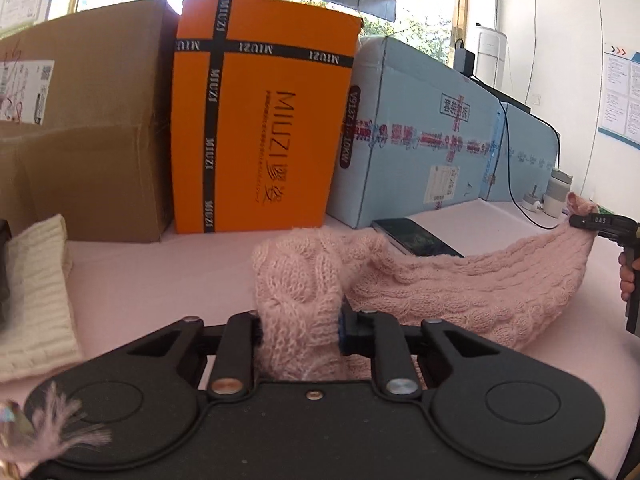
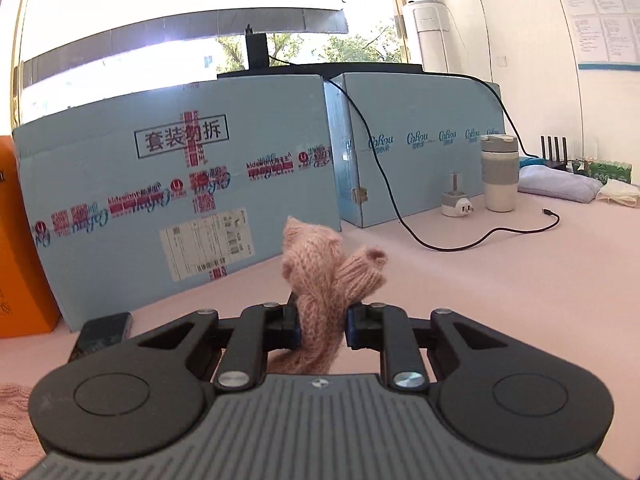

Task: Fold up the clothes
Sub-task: 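Grasp the pink sweater with the left gripper while the right gripper releases it, then pull the sweater with the left gripper to lay it flat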

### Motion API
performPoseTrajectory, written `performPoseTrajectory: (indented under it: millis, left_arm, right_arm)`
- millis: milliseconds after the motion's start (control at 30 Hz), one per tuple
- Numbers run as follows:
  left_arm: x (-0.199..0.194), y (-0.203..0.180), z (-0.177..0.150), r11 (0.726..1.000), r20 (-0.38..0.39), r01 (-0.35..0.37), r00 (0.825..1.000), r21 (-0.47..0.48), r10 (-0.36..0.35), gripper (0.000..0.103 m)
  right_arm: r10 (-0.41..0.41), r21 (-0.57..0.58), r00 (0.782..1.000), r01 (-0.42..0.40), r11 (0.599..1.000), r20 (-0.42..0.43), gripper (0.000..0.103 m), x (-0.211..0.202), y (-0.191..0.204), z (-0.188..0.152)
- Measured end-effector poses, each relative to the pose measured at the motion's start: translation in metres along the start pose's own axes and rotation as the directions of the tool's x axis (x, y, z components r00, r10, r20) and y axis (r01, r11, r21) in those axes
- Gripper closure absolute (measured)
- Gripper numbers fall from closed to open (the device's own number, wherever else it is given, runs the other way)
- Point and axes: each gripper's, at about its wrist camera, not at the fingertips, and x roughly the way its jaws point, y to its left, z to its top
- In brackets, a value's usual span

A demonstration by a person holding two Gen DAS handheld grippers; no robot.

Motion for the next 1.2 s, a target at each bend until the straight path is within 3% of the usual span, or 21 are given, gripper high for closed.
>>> performPoseTrajectory:
  millis: [100, 233, 300, 367, 433, 533, 600, 700, 767, 867, 933, 967, 1067, 1133, 1200]
  left_arm:
    - [0.006, 0.011, 0.002, 1.000, -0.025, -0.013, 1.000, -0.005, 0.013, 0.081]
    - [0.029, 0.018, -0.009, 1.000, -0.120, -0.009, 0.993, -0.021, 0.007, 0.077]
    - [0.037, 0.018, -0.012, 1.000, -0.151, -0.027, 0.988, -0.008, 0.025, 0.069]
    - [0.036, 0.018, -0.012, 0.999, -0.142, -0.050, 0.989, 0.010, 0.051, 0.050]
    - [0.032, 0.021, -0.009, 0.997, -0.113, -0.072, 0.991, 0.028, 0.074, 0.039]
    - [0.028, 0.023, 0.001, 0.996, -0.075, -0.070, 0.994, 0.055, 0.074, 0.023]
    - [0.028, 0.020, 0.010, 0.995, -0.052, -0.037, 0.998, 0.093, 0.042, 0.017]
    - [0.033, 0.006, 0.018, 0.986, -0.040, 0.047, 0.998, 0.159, -0.041, 0.017]
    - [0.043, -0.004, 0.020, 0.974, -0.069, 0.119, 0.992, 0.193, -0.107, 0.017]
    - [0.065, -0.016, 0.022, 0.959, -0.153, 0.208, 0.972, 0.192, -0.180, 0.017]
    - [0.076, -0.018, 0.021, 0.953, -0.189, 0.238, 0.961, 0.189, -0.202, 0.019]
    - [0.081, -0.019, 0.020, 0.950, -0.204, 0.251, 0.956, 0.187, -0.212, 0.027]
    - [0.086, -0.013, 0.018, 0.944, -0.217, 0.296, 0.941, 0.149, -0.261, 0.069]
    - [0.080, -0.008, 0.015, 0.940, -0.194, 0.308, 0.941, 0.149, -0.277, 0.082]
    - [0.068, -0.006, 0.015, 0.933, -0.149, 0.333, 0.938, 0.139, -0.312, 0.087]
  right_arm:
    - [0.020, 0.026, 1.000, -0.019, 0.999, -0.013, 0.086, 0.002, -0.001, -0.003]
    - [0.016, 0.052, 0.992, -0.009, 0.999, -0.123, 0.085, 0.022, -0.008, -0.016]
    - [-0.018, 0.053, 0.989, 0.026, 0.998, -0.149, 0.082, 0.027, -0.012, -0.021]
    - [-0.062, 0.053, 0.985, 0.071, 0.996, -0.161, 0.064, 0.029, -0.018, -0.024]
    - [-0.115, 0.049, 0.979, 0.125, 0.991, -0.168, 0.053, 0.030, -0.024, -0.026]
    - [-0.227, 0.046, 0.961, 0.237, 0.970, -0.156, 0.050, 0.030, -0.036, -0.023]
    - [-0.237, 0.089, 0.958, 0.253, 0.963, -0.159, 0.050, 0.027, -0.041, -0.020]
    - [-0.137, 0.181, 0.980, 0.162, 0.970, -0.143, 0.049, 0.015, -0.038, -0.017]
    - [-0.030, 0.232, 0.990, 0.062, 0.971, -0.140, 0.042, 0.008, -0.031, -0.014]
    - [0.145, 0.313, 0.973, -0.083, 0.946, -0.181, 0.036, 0.007, -0.022, -0.015]
    - [0.262, 0.373, 0.937, -0.164, 0.913, -0.231, 0.035, 0.011, -0.017, -0.019]
    - [0.295, 0.393, 0.923, -0.184, 0.901, -0.246, 0.034, 0.013, -0.016, -0.022]
    - [0.290, 0.405, 0.921, -0.168, 0.899, -0.262, 0.034, 0.017, -0.014, -0.033]
    - [0.286, 0.413, 0.918, -0.157, 0.897, -0.273, 0.034, 0.021, -0.013, -0.041]
    - [0.283, 0.412, 0.918, -0.152, 0.899, -0.277, 0.034, 0.022, -0.013, -0.042]
